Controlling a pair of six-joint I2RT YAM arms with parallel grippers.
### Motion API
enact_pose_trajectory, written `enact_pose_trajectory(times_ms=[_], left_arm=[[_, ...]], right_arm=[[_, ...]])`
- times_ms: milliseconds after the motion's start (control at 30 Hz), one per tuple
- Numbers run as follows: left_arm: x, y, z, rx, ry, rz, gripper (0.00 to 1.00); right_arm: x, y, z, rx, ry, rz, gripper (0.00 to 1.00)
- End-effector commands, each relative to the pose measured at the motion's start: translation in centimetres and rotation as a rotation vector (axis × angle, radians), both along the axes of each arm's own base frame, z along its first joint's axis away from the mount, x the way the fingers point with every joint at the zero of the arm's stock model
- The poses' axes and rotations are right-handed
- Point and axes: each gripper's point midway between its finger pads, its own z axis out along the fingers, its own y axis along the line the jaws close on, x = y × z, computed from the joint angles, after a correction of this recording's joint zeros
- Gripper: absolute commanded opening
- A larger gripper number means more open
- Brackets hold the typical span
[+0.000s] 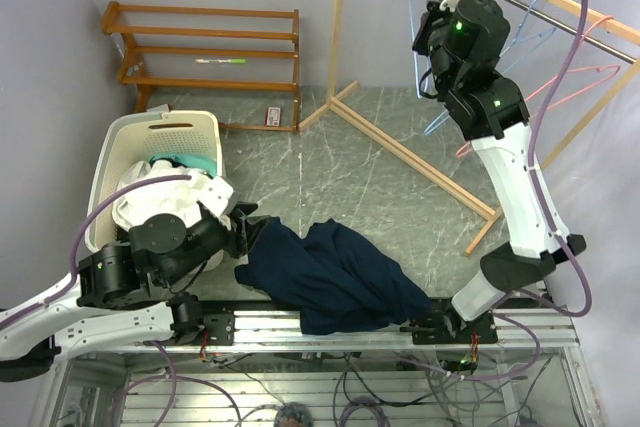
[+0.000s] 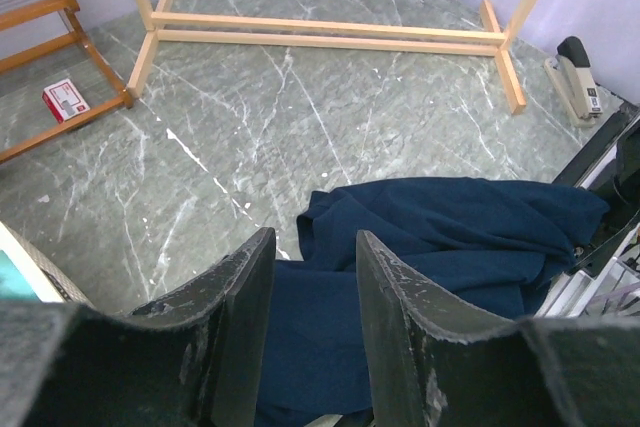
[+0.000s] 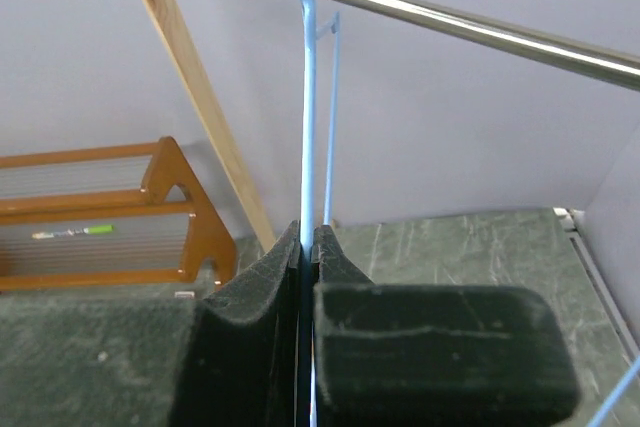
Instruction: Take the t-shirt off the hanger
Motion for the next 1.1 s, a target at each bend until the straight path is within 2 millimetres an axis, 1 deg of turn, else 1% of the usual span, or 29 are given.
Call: enact_pose_trajectory(times_ms=[0, 67, 233, 367, 567, 600, 633, 667, 700, 733, 767, 833, 867, 900, 933, 967, 1000, 1067], left_arm=[[-0.5, -0.2, 0.0, -0.046, 0.016, -0.019, 0.48], [-0.6, -0.1, -0.5, -0.033, 0.025, -0.021, 0.49], [-0.7, 0.1, -1.6, 0.0, 0.038, -0.022, 0.49], [-0.8, 0.3, -2.1, 0.01, 0.043, -0.027, 0.5], [-0.9, 0.3, -2.3, 0.016, 0.042, -0.031, 0.54], [-0.9, 0.3, -2.5, 0.022, 0.044, -0.031, 0.55], [-0.9, 0.2, -2.5, 0.023, 0.045, -0.032, 0.56], [-0.9, 0.1, -2.6, 0.029, 0.047, -0.035, 0.56], [-0.9, 0.0, -2.6, 0.029, 0.049, -0.038, 0.57], [-0.9, -0.1, -2.7, 0.031, 0.05, -0.04, 0.58], [-0.9, -0.2, -2.7, 0.034, 0.051, -0.043, 0.58], [-0.9, -0.3, -2.7, 0.034, 0.052, -0.045, 0.59], [-0.9, -0.4, -2.7, 0.033, 0.052, -0.047, 0.6], [-1.0, -0.6, -2.6, 0.032, 0.051, -0.052, 0.61], [-1.0, -0.7, -2.6, 0.031, 0.051, -0.056, 0.64], [-1.0, -0.9, -2.5, 0.027, 0.05, -0.064, 0.69], [-1.1, -1.3, -2.6, 0.028, 0.051, -0.076, 0.77], [-1.2, -2.1, -2.9, 0.037, 0.054, -0.101, 0.88]], right_arm=[[2.2, 0.7, 2.0, 0.069, -0.061, 0.05, 0.0], [3.7, 0.3, 1.7, 0.082, -0.053, 0.04, 0.0], [5.6, 0.3, 0.4, 0.108, -0.034, 0.014, 0.0], [6.2, 0.4, -1.2, 0.115, -0.007, 0.004, 0.0], [6.7, 1.2, -3.8, 0.103, 0.065, 0.026, 0.0], [6.6, 1.3, -4.2, 0.102, 0.075, 0.034, 0.09], [6.4, 1.3, -4.4, 0.103, 0.081, 0.039, 0.23], [5.9, 1.3, -4.2, 0.108, 0.076, 0.049, 0.36], [5.5, 1.4, -4.3, 0.111, 0.076, 0.066, 0.47], [4.9, 1.5, -4.1, 0.116, 0.07, 0.086, 0.55], [4.3, 1.7, -4.0, 0.118, 0.068, 0.113, 0.61], [2.5, 2.3, -3.5, 0.129, 0.062, 0.187, 0.66], [1.4, 3.1, -3.4, 0.135, 0.065, 0.256, 0.68], [0.3, 4.1, -3.9, 0.138, 0.078, 0.331, 0.68], [-1.2, 5.2, -3.9, 0.146, 0.076, 0.419, 0.69], [-2.8, 6.3, -4.2, 0.152, 0.079, 0.519, 0.69], [-4.7, 7.3, -4.2, 0.161, 0.075, 0.616, 0.69], [-8.9, 9.7, -5.2, 0.173, 0.092, 0.843, 0.69]])
